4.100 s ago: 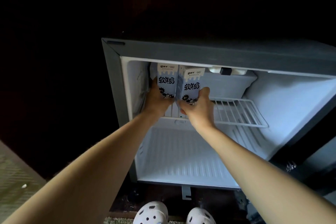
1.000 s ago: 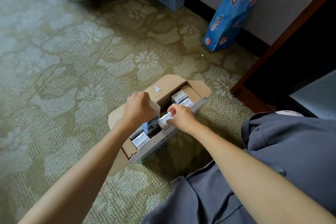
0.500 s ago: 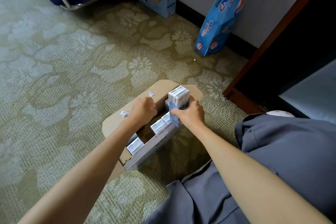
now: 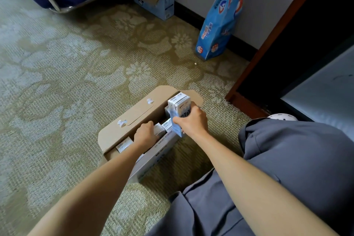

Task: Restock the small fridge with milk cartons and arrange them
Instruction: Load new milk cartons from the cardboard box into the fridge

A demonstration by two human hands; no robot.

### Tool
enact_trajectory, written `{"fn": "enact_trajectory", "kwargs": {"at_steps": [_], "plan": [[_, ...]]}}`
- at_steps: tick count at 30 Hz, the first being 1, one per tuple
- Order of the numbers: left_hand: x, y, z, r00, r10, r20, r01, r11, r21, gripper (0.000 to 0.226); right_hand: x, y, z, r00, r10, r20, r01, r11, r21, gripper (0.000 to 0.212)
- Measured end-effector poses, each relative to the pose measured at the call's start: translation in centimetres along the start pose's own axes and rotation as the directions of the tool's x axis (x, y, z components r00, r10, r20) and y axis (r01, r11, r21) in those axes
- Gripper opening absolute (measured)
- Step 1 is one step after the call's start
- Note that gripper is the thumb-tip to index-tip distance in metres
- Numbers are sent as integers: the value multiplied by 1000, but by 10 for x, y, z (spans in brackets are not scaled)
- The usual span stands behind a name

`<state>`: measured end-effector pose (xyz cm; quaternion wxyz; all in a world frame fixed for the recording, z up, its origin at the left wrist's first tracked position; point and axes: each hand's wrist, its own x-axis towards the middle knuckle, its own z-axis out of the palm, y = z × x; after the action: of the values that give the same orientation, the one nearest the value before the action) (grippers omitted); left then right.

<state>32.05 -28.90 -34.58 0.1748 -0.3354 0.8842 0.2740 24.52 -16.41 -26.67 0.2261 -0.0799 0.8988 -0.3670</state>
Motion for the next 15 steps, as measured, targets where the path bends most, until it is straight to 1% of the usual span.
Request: {"fn": "enact_trajectory", "kwargs": {"at_steps": [2, 4, 6, 8, 12, 15], "plan": [[-4, 3, -4, 999, 7, -54, -9, 999, -37, 33, -1, 0, -5, 1000, -7, -26, 7, 1000, 5, 45], [-7, 4, -16, 989, 16, -144, -39, 986, -162, 36, -3, -3, -12, 999, -14, -43, 15, 1000, 11, 45], [-10, 5, -35, 970, 45, -239, -118, 947, -297, 33, -5, -8, -21, 998, -22, -62, 24, 999, 38, 47], [-15, 13, -57, 943, 104, -315, -223, 901, -372, 26, -6, -15, -32, 995, -36, -89, 43, 996, 77, 49], [-31, 50, -100, 858, 201, -472, -398, 842, -365, 24, -8, -29, -68, 986, -75, -149, 95, 986, 134, 49], [-45, 95, -124, 783, 298, -546, -502, 821, -272, 26, -11, -35, -108, 960, -108, -259, 155, 973, 168, 46]]}}
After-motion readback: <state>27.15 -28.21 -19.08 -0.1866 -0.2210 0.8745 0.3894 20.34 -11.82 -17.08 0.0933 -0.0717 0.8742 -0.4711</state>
